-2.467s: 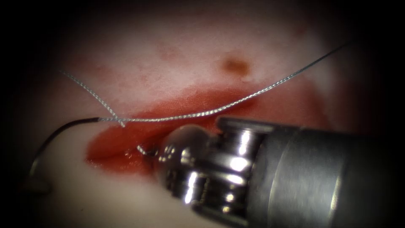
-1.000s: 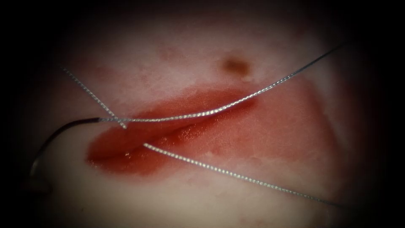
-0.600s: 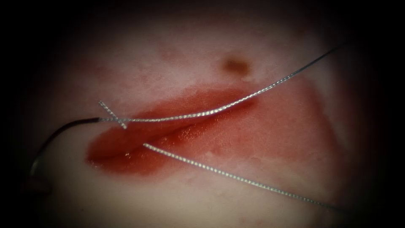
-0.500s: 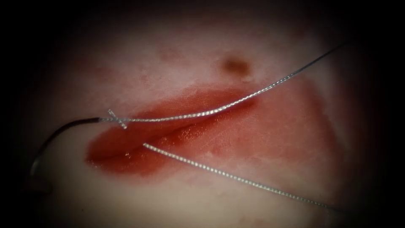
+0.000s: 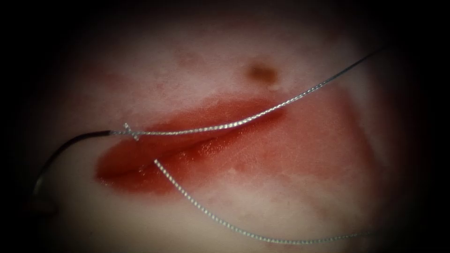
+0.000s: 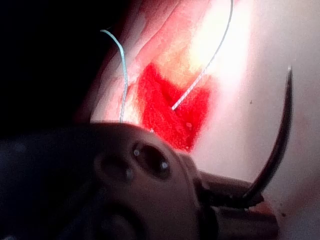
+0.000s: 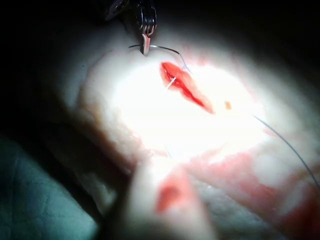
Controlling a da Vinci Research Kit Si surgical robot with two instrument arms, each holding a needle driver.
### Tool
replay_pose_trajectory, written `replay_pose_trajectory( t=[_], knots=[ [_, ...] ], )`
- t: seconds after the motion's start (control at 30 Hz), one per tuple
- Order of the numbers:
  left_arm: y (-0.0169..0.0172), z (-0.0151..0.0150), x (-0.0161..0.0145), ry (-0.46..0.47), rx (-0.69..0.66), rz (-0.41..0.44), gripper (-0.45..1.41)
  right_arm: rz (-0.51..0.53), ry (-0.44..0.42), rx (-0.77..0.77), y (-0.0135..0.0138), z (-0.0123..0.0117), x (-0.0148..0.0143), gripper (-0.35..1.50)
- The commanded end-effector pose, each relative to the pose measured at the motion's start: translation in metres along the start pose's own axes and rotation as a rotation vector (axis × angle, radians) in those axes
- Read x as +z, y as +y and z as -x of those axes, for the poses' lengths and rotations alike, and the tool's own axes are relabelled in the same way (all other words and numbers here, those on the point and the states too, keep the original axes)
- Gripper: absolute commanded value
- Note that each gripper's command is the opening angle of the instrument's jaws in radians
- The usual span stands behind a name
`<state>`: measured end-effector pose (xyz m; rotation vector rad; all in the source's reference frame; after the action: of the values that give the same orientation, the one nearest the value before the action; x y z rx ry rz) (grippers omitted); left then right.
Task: Wound Closure
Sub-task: Mistakenly pull the suture through with the right tool.
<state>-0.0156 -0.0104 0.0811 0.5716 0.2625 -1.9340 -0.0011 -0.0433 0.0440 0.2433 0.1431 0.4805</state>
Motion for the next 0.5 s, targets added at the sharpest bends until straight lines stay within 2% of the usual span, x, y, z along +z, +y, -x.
replay_pose_trajectory(
  t=[0.03,0.07,0.1,0.17,0.3,0.5],
  knots=[
    [-0.0008,0.0007,-0.0005,-0.005,0.001,-0.004,-0.45,0.030,0.022,0.003,-0.0004,-0.0015,-0.0002,0.74],
    [-0.0008,0.0007,-0.0005,-0.005,0.001,-0.004,-0.45,0.053,0.032,0.006,-0.0005,-0.0017,-0.0004,0.98],
    [-0.0008,0.0007,-0.0005,-0.005,0.001,-0.004,-0.45,0.074,0.045,0.010,-0.0007,-0.0019,-0.0006,1.11],
    [-0.0008,0.0007,-0.0005,-0.005,0.001,-0.004,-0.45,0.093,0.046,0.023,-0.0010,-0.0028,-0.0014,1.21],
    [-0.0007,0.0007,-0.0005,-0.005,0.001,-0.004,-0.45,0.082,0.033,0.042,-0.0019,-0.0052,-0.0036,1.25],
    [-0.0008,0.0007,-0.0005,-0.004,0.001,-0.004,-0.45,0.038,0.138,-0.049,-0.0054,-0.0109,-0.0054,1.25]
  ],
)
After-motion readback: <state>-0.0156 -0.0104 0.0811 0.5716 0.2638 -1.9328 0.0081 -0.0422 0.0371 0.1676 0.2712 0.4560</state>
